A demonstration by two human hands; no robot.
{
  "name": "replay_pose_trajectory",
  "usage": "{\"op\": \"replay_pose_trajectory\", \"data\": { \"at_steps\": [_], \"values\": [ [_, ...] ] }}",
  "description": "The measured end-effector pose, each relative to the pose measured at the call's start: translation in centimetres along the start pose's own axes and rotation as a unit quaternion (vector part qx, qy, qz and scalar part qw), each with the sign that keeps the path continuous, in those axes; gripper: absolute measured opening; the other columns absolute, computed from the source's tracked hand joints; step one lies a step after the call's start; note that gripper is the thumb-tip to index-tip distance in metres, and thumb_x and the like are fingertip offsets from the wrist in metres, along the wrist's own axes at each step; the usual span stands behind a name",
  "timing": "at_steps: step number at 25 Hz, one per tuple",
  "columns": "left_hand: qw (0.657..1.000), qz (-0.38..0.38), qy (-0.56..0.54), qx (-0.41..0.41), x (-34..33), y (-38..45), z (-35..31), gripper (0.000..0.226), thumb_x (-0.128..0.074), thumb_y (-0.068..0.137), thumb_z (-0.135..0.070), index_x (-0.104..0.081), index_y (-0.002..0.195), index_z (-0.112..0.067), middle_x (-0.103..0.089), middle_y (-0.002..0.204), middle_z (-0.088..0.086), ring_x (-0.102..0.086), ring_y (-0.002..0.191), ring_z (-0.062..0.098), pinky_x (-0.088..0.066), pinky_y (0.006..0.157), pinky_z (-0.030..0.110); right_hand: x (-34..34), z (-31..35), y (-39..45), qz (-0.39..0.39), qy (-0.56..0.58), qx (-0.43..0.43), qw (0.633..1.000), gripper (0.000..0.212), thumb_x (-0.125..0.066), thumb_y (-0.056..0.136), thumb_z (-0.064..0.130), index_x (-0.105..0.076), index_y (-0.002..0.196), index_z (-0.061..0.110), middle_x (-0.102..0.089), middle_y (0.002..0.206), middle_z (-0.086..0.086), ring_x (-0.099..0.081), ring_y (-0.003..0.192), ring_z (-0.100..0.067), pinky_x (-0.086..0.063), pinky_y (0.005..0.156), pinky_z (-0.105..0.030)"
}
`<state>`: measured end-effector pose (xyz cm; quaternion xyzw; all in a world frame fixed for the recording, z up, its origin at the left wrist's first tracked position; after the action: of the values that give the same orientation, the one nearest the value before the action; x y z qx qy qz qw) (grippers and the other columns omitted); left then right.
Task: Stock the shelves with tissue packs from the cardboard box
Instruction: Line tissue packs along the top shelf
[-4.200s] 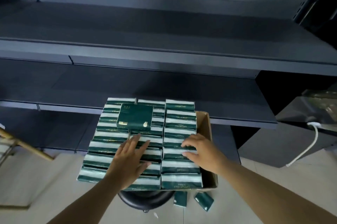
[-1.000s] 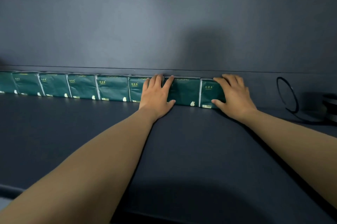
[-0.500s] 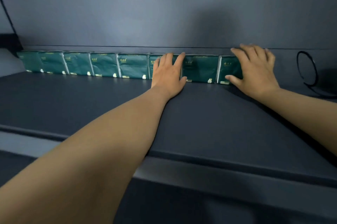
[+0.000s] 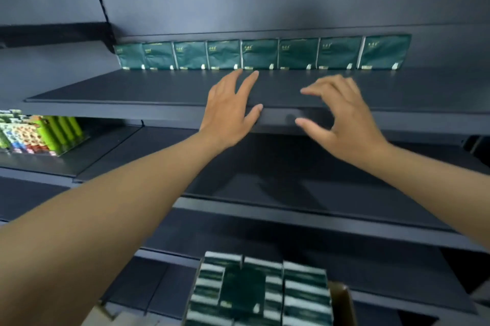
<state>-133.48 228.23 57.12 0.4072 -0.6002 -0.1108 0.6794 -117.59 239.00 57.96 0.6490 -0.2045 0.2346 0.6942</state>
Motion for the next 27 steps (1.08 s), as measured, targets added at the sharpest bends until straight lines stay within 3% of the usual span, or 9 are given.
{"op": "replay_pose_trajectory", "data": {
  "at_steps": [5, 10, 15, 19, 24, 27],
  "values": [
    [0.998, 0.043, 0.018, -0.032, -1.8, -14.3, 4.3, 0.064, -0.066, 0.086, -0.029, -0.040, 0.141, -0.009, -0.031, 0.147, 0.027, -0.037, 0.131, 0.043, -0.034, 0.103, 0.051, -7.7, 7.2, -9.4, 0.126, 0.007, -0.056, 0.990, 0.046, -0.066, 0.083, 0.035, -0.055, 0.120, 0.010, -0.052, 0.114, -0.006, -0.048, 0.102, -0.026, -0.040, 0.092, -0.033],
    [0.956, 0.291, 0.036, 0.019, -9.1, -27.9, 7.7, 0.067, -0.040, 0.098, -0.044, -0.008, 0.152, -0.022, -0.002, 0.158, 0.013, -0.008, 0.145, 0.028, -0.012, 0.115, 0.039, -14.8, 8.2, -18.9, 0.254, 0.023, -0.179, 0.950, 0.054, -0.065, 0.085, 0.037, -0.047, 0.132, 0.017, -0.045, 0.126, 0.000, -0.039, 0.117, -0.018, -0.036, 0.099, -0.032],
    [0.917, 0.396, -0.003, 0.038, -16.0, -36.7, 8.1, 0.067, -0.042, 0.097, -0.045, -0.011, 0.152, -0.022, -0.002, 0.158, 0.014, -0.009, 0.146, 0.029, -0.012, 0.116, 0.041, -21.2, 7.6, -26.4, 0.333, 0.059, -0.262, 0.904, 0.062, -0.066, 0.084, 0.037, -0.039, 0.137, 0.020, -0.042, 0.133, 0.001, -0.034, 0.125, -0.017, -0.031, 0.103, -0.026],
    [0.868, 0.495, 0.026, 0.018, -20.6, -41.1, 7.9, 0.072, -0.032, 0.096, -0.058, 0.003, 0.151, -0.028, 0.013, 0.158, 0.007, 0.009, 0.146, 0.022, 0.001, 0.117, 0.040, -26.2, 6.7, -30.9, 0.418, 0.101, -0.341, 0.836, 0.070, -0.067, 0.083, 0.039, -0.031, 0.142, 0.026, -0.035, 0.142, 0.002, -0.025, 0.133, -0.016, -0.026, 0.106, -0.028],
    [0.852, 0.522, 0.025, 0.021, -22.6, -43.4, 8.1, 0.072, -0.024, 0.095, -0.061, 0.010, 0.151, -0.030, 0.019, 0.157, 0.003, 0.015, 0.145, 0.019, 0.005, 0.116, 0.042, -29.4, 5.4, -33.0, 0.508, 0.109, -0.410, 0.750, 0.092, -0.076, 0.072, 0.042, -0.023, 0.145, 0.028, -0.031, 0.147, -0.001, -0.022, 0.137, -0.021, -0.027, 0.109, -0.037],
    [0.860, 0.510, 0.024, 0.018, -22.5, -43.4, 8.2, 0.072, -0.023, 0.095, -0.062, 0.009, 0.151, -0.029, 0.018, 0.158, 0.004, 0.014, 0.145, 0.019, 0.005, 0.116, 0.042, -29.4, 5.2, -32.7, 0.531, 0.090, -0.407, 0.738, 0.095, -0.080, 0.065, 0.044, -0.029, 0.143, 0.025, -0.036, 0.138, -0.001, -0.028, 0.132, -0.020, -0.031, 0.107, -0.035]
  ]
}}
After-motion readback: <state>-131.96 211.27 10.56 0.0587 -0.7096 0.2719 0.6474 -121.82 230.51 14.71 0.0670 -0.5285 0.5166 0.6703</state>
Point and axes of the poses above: each hand's wrist, its own y-axis towards the middle knuckle, its own x-axis out of the back of the hand, z = x × y, the point moved 6 cm from there along y, towards the middle knuckle
